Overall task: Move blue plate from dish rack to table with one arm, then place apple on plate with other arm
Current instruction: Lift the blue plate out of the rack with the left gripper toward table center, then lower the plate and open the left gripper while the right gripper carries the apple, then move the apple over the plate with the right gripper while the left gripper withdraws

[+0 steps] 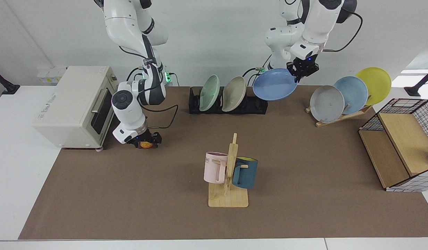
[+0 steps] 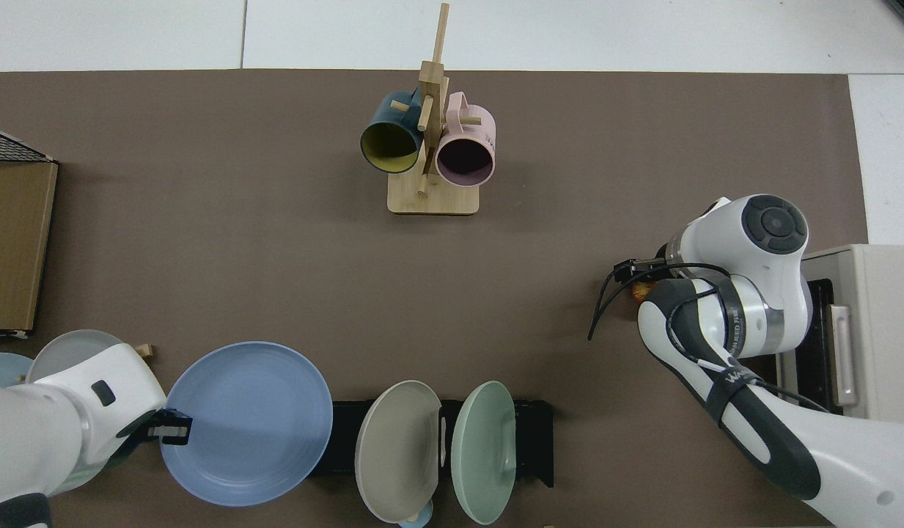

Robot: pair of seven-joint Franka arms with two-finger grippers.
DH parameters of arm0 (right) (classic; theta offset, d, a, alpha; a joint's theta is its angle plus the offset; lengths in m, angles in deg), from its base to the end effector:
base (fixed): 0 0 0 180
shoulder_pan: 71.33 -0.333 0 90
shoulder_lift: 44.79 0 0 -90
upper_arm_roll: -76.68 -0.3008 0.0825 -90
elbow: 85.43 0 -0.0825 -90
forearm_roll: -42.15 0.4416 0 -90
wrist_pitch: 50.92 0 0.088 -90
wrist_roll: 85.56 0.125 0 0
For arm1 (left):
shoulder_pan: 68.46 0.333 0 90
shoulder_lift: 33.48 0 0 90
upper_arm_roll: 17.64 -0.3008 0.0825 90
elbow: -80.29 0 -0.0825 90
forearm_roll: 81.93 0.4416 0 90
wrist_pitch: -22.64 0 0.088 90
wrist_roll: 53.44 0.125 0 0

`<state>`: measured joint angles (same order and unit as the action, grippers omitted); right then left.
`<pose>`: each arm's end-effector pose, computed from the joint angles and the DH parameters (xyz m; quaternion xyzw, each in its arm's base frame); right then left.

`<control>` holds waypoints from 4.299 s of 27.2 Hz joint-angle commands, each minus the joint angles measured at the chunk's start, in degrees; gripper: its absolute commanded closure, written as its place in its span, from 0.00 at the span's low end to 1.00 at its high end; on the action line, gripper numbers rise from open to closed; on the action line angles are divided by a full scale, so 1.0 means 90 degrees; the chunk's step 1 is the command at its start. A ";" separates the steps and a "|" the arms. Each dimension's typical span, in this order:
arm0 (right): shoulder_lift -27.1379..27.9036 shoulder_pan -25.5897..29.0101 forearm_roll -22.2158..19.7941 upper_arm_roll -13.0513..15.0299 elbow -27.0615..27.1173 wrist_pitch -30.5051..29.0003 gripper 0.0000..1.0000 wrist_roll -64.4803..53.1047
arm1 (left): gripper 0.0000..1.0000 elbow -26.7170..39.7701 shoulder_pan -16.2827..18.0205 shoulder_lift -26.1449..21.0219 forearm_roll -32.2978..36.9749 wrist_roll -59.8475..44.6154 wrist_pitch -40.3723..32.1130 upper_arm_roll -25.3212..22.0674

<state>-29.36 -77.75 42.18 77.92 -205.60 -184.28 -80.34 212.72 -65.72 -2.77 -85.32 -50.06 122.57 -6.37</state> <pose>0.6081 0.0549 0.2149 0.9998 -0.0002 -0.0192 0.0045 0.4459 -0.0771 0.4920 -0.9961 0.0836 0.0189 0.0215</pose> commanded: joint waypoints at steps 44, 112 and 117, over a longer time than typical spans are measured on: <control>-0.1313 -0.0019 -0.0023 0.0009 0.1272 0.2688 1.00 0.0075 | 1.00 -0.1042 -0.0695 -0.4633 -0.1665 -0.1460 0.4678 0.0838; 0.0854 -0.3583 0.0221 -0.0040 0.4280 0.3364 1.00 0.5191 | 0.00 -0.5221 -0.0743 -0.3617 0.0367 -0.0151 -0.1572 -0.0724; 0.1264 -0.3710 0.0211 -0.0040 0.4290 0.3003 1.00 0.5250 | 0.00 -0.5436 -0.0743 -0.3725 0.0386 -0.0151 -0.1738 -0.0715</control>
<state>-22.65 -110.20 43.32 77.26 -169.89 -155.03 -34.81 168.08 -72.41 -34.19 -83.15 -52.18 110.12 -12.73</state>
